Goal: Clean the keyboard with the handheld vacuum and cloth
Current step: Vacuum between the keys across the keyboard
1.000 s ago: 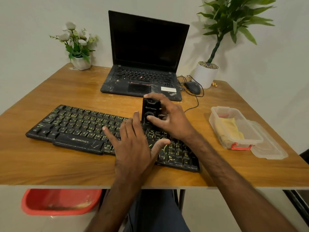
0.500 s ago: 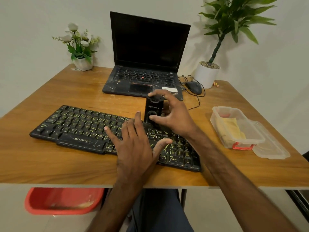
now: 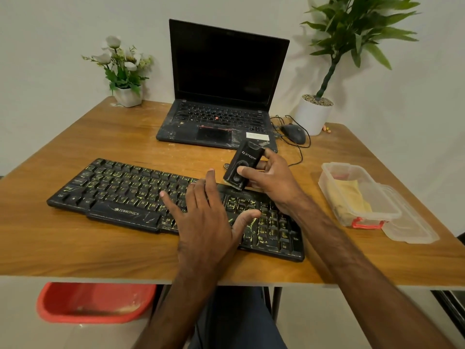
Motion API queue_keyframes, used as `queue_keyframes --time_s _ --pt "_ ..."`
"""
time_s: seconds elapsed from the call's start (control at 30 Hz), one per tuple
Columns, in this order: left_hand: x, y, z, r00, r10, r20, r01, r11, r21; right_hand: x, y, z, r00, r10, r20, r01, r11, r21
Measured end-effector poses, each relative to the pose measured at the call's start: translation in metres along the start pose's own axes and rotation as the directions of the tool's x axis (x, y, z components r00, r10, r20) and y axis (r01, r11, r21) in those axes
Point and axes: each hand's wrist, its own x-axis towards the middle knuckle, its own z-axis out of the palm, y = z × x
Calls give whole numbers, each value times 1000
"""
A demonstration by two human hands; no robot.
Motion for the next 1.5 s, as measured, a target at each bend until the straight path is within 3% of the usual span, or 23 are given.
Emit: queue_keyframes --time_s 0.3,0.43,0.53,0.73,0.9,1.03,1.17,1.33,1.5 --pt "0 -1 2 1000 0 11 0 1000 -1 -1 -15 14 990 -136 39 141 949 -282" --pt "1 -1 2 1000 2 3 -2 1000 -10 -9 -26 8 968 -216 129 252 842 -477" --pt "0 -1 2 1000 -2 1 2 1000 -8 -21 -26 -22 972 -203 121 235 783 -576" --pt "0 0 1 1000 3 -11 -3 1000 -13 -29 -24 -28 973 -221 68 225 835 -502" --pt "0 0 2 1000 2 -6 -3 1000 -9 -6 -28 16 940 -286 183 339 736 -586" --pt "0 -1 4 1000 -4 -20 3 1000 -17 -14 -31 -12 945 -250 212 327 685 -651" --pt "1 -1 5 1000 2 -29 -2 1000 -19 -30 -27 -41 957 -252 143 284 723 -629" --pt "0 -1 3 999 20 -32 -21 1000 -11 -21 -19 6 943 -320 91 321 803 -501" --pt "0 -1 3 999 6 -33 -7 999 -33 -17 -20 17 927 -334 173 371 741 -559"
